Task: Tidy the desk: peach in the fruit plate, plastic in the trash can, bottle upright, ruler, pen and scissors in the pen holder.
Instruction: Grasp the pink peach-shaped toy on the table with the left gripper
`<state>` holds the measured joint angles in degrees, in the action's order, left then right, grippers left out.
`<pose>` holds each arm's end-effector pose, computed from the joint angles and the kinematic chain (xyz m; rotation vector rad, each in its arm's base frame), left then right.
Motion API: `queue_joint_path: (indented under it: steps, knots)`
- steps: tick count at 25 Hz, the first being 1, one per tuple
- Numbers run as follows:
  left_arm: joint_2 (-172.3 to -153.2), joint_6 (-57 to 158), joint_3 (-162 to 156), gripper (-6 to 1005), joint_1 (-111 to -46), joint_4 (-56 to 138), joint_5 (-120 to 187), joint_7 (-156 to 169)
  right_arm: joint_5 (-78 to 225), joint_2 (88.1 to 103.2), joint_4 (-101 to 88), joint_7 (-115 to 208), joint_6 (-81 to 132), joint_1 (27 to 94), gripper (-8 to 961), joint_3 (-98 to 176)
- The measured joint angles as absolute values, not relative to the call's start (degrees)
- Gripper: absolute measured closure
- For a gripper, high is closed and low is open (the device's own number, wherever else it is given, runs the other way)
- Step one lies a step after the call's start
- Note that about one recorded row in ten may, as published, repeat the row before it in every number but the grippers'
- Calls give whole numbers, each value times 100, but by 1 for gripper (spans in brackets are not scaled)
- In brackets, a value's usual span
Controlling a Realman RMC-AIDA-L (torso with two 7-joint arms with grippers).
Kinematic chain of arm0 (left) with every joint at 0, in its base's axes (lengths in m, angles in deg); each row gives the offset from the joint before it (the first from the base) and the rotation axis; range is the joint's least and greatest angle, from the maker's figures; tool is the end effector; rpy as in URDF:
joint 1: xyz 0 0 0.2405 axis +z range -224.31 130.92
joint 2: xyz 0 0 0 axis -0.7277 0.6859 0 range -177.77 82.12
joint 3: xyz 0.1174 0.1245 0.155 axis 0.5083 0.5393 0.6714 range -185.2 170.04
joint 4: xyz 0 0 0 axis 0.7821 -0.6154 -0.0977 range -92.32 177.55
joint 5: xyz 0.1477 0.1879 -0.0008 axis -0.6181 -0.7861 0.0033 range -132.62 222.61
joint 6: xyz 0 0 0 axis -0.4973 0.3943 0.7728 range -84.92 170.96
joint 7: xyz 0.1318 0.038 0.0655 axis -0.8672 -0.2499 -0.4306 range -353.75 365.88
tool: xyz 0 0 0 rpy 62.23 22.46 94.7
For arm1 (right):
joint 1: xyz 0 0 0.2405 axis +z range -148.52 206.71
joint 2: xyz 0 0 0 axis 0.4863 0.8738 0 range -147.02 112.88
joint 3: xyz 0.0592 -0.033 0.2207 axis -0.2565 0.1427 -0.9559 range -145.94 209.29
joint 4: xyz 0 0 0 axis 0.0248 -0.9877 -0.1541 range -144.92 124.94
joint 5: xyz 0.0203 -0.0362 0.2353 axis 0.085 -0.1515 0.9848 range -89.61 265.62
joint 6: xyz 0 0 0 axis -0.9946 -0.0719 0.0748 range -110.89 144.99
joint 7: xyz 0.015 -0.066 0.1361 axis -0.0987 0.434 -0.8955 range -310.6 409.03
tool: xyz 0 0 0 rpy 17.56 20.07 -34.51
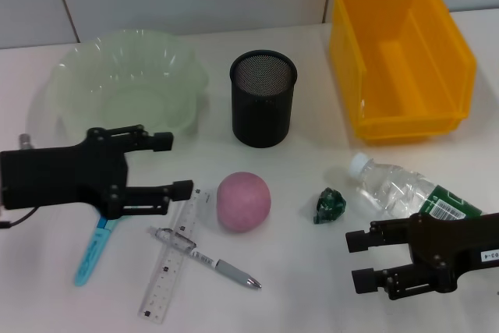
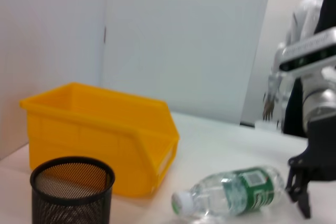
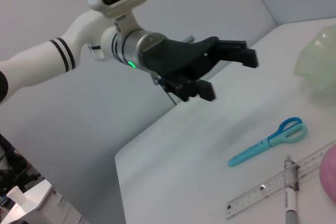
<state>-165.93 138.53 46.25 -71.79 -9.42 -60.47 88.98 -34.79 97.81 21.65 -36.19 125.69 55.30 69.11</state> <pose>-0.2196 0.3335 0.0270 -2.8751 -0.3726 -0.6983 0.2840 0.2696 0.0153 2.8002 -0.9214 -0.7507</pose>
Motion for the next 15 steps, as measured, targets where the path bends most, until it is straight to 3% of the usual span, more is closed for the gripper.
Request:
queue_joint_path:
  steps: [15]
  knots:
    - [-16652, 12414, 6262, 266, -7783, -964, -6802, 9250, -3479, 9727, 2165, -3692, 12471, 5508, 194, 6887]
